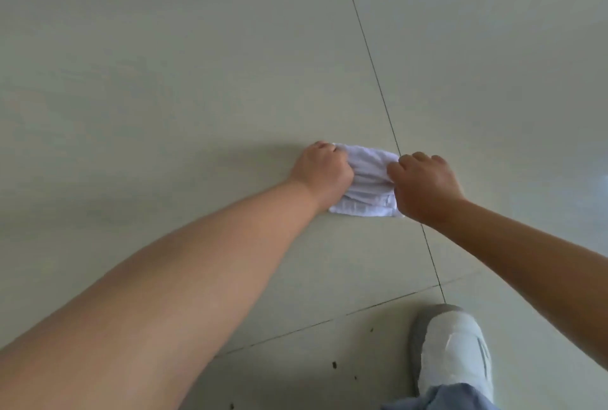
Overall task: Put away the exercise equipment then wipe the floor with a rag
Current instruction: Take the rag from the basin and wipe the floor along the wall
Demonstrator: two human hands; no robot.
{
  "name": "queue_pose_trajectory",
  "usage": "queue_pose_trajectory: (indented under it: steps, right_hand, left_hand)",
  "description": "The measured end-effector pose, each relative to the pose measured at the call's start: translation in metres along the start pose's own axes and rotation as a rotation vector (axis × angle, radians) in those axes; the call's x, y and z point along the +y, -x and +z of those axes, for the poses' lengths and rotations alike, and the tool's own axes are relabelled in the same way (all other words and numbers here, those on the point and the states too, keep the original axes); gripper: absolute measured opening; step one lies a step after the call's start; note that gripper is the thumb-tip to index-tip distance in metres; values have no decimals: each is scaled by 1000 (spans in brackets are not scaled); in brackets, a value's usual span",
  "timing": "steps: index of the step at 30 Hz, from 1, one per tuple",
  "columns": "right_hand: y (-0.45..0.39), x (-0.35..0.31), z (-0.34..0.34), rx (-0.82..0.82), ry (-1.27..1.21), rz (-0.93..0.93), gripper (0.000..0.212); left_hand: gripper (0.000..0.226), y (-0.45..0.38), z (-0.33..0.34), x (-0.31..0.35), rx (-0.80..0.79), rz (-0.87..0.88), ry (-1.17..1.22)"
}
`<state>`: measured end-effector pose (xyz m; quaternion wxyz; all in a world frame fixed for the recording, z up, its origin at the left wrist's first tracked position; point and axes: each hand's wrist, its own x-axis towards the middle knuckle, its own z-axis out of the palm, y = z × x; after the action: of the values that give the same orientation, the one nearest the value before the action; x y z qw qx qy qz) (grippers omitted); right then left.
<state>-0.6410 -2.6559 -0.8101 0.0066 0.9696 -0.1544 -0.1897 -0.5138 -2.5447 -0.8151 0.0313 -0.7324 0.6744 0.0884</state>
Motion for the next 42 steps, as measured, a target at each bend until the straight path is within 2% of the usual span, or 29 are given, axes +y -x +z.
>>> queue_pose_trajectory:
  steps: [3,7,8,12,17,19,21,24,27,30,32,34,36,39,42]
  right_hand:
    - [-54,35,-7,108,-98,83,35]
    - [-140,41,-39,226,-150,97,22]
    - [-161,36,-47,259,-161,96,24]
    - [-224,-7,-79,190,-269,77,36]
    - [-242,-75,-79,180,-367,-92,36]
    - [-227,-100,-62,251,-346,-156,36]
    - [-201,-109,-48,338,-318,-107,38]
    - [-150,-88,-16,359,-354,-176,32]
    - [-106,-33,2,394,-334,-142,32]
    - [-112,30,0,438,-290,-10,29]
    - [-142,62,-13,387,-278,123,30]
    - [-178,75,-32,339,-248,253,32]
    - [-215,71,-47,341,-236,289,34]
    - [-256,43,-71,289,-197,200,35]
    - [-280,-2,-86,254,-106,39,37]
  left_hand:
    - [35,-47,-10,-17,-191,-257,59]
    - [35,-77,-22,-73,-152,-524,33]
    - [35,-80,-21,-87,-137,-577,25]
    - [32,-70,-14,-140,-128,-790,-19]
    - [29,4,1,-189,-113,-996,34]
    - [28,40,10,-177,-21,-975,71]
    - [35,70,17,-150,27,-877,134]
    - [37,88,28,-112,145,-705,130]
    - [30,55,32,-82,232,-511,110]
    - [24,-16,30,-73,167,-403,169]
    - [8,-65,14,-80,127,-405,196]
    - [7,-102,-5,-91,88,-481,161]
    - [25,-111,-16,-103,23,-537,113]
    - [38,-109,-19,-135,192,-628,-56]
    - [34,-75,-7,-156,164,-730,-176]
